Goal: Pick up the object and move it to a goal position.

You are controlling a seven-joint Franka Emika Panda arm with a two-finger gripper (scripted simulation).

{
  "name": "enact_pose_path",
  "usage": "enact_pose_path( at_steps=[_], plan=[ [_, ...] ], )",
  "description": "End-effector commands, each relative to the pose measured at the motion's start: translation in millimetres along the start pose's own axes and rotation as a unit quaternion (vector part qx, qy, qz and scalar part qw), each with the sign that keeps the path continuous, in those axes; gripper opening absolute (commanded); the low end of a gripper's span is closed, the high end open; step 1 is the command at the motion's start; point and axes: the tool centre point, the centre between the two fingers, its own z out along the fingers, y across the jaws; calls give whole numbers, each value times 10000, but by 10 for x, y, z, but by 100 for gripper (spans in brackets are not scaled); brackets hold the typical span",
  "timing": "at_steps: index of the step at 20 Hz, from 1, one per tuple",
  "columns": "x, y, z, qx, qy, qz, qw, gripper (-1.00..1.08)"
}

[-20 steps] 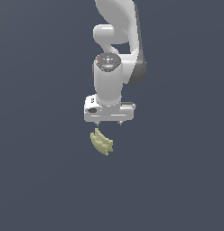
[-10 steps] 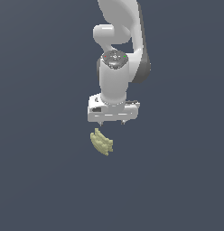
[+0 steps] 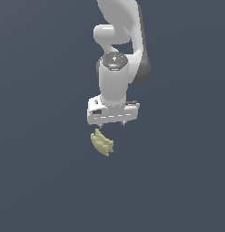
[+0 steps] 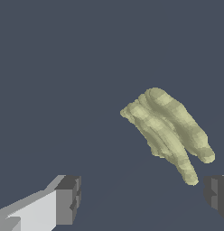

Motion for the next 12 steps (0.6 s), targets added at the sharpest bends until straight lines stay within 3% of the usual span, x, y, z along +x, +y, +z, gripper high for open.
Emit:
enact_pose_path(
  at_steps=[1,12],
  plan=[
    [15,19,13,2,-6,-147,9999,100],
    [128,158,109,34,-38,-1242,9922,100]
  ],
)
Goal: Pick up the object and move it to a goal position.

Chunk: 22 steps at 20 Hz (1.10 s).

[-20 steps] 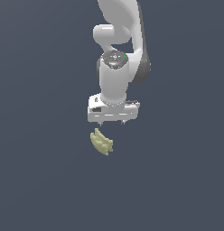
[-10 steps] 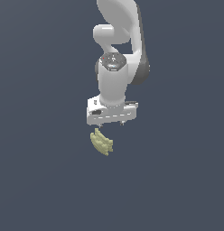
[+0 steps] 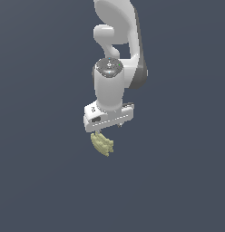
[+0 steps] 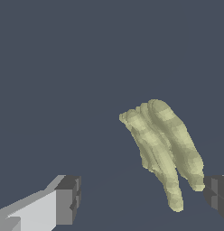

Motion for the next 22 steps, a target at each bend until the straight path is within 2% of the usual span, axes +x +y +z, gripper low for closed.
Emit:
enact_pose_path(
  at_steps=[1,6,13,22],
  plan=[
    [21,45,27,11,-7,-302,9995,100],
    [60,136,80,38,-15,-900,9959,100],
    [107,255,151,78,-16,-1662,9861,100],
    [138,345,204,111,-7,-2221,9750,100]
  ],
)
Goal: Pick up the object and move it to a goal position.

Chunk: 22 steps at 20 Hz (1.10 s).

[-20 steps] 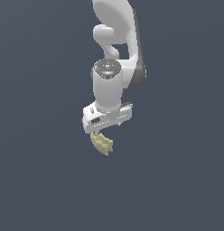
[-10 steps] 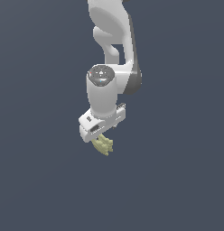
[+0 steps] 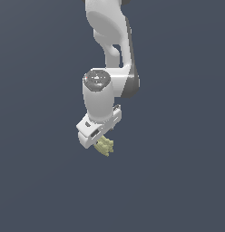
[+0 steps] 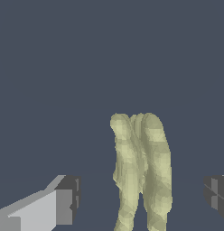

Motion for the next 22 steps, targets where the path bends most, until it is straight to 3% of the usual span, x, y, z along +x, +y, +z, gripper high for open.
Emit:
enact_pose_path(
  at_steps=[1,10,22],
  plan=[
    [0,17,9,5,3,-111,9999,100],
    [-5,29,52,9,4,-165,9999,100],
    [-9,22,519,10,5,-186,9998,100]
  ],
)
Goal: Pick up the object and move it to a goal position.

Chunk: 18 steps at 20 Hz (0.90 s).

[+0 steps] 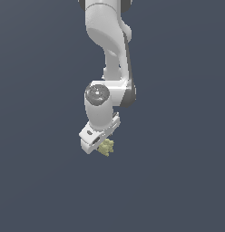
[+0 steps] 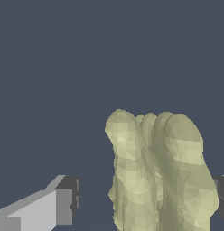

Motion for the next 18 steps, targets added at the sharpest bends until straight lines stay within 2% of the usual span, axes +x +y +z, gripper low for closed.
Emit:
enact_pose_path(
  at_steps=[1,3,4,18],
  plan=[
    [-2,-5,55,14,-10,-2,10000,100],
    [2,0,49,14,-10,-2,10000,100],
    [2,0,49,14,-10,-2,10000,-100],
    [-10,10,-10,10,-9,0,10000,-100]
  ],
)
